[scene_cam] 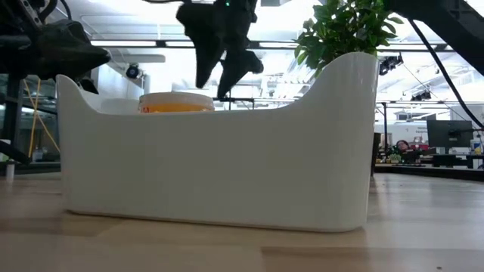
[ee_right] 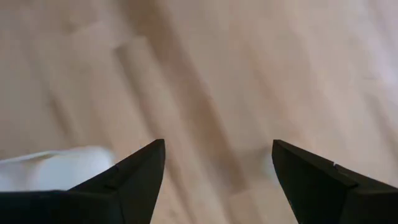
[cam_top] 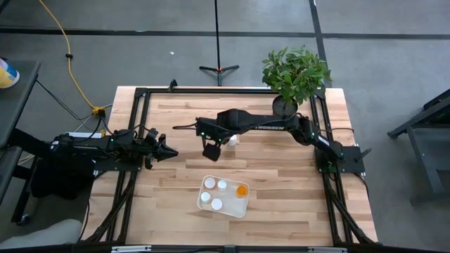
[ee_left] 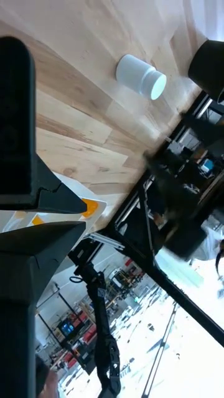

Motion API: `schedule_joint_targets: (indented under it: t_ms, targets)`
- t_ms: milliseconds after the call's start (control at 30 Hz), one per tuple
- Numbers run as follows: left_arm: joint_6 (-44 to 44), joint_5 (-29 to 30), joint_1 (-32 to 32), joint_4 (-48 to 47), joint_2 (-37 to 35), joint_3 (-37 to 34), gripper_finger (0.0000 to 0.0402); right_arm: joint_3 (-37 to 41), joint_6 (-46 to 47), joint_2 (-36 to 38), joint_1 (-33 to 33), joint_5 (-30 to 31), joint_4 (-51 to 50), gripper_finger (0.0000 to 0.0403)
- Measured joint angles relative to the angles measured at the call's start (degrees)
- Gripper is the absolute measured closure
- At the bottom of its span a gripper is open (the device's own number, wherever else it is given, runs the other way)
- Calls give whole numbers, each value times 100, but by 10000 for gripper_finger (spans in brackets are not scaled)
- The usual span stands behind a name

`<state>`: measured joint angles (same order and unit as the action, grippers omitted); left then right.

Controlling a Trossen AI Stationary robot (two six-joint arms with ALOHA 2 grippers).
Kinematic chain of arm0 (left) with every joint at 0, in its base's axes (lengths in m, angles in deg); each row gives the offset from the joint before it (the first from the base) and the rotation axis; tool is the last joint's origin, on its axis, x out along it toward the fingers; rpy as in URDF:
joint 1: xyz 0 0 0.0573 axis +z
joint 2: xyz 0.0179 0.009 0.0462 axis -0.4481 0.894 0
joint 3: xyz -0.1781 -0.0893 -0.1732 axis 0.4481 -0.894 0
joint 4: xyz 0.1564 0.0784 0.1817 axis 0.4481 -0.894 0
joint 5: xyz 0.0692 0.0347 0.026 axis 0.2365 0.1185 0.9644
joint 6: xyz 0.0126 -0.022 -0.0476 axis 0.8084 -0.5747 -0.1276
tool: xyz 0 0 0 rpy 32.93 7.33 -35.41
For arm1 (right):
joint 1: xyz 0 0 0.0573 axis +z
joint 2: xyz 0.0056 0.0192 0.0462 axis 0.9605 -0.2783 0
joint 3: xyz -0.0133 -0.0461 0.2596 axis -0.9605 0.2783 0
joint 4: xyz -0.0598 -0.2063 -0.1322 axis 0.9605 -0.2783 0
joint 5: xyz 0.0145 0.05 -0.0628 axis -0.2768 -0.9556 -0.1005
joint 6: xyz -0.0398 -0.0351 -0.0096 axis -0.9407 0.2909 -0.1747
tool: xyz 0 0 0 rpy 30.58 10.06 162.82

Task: Pick and place pill bottles into a basket
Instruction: Put the white medicine bottle into the container

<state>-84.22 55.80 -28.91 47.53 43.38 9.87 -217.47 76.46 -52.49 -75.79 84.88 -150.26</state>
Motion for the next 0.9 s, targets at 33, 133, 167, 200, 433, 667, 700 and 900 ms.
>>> schedule_joint_targets:
  t_ms: [33, 133, 167, 200, 433, 667, 700, 900]
  targets:
    - [-2, 0, 2, 0, 2, 0, 334, 0, 2, 0, -27, 166, -95, 116]
    - [0, 0, 2, 0, 0, 0, 334, 0, -98, -4, -84, 513, -431, 116]
    - [0, 0, 1, 0, 0, 0, 334, 0, -128, -7, -102, 559, -507, 116]
    - [0, 0, 0, 0, 0, 0, 334, 0, -153, -7, -109, 604, -575, 116]
    - [-1, 0, 0, 0, 0, 0, 334, 20, -386, -8, -123, 605, -865, 100]
    - [-2, 0, 1, 0, 1, 0, 334, 466, -371, -17, -158, 572, -1026, 64]
    - [-2, 0, 1, 1, 0, 0, 334, 549, -365, -18, -165, 641, -1035, 61]
    - [-2, 2, 2, 0, 2, 0, 334, 1011, -199, -19, -332, 576, -1009, 54]
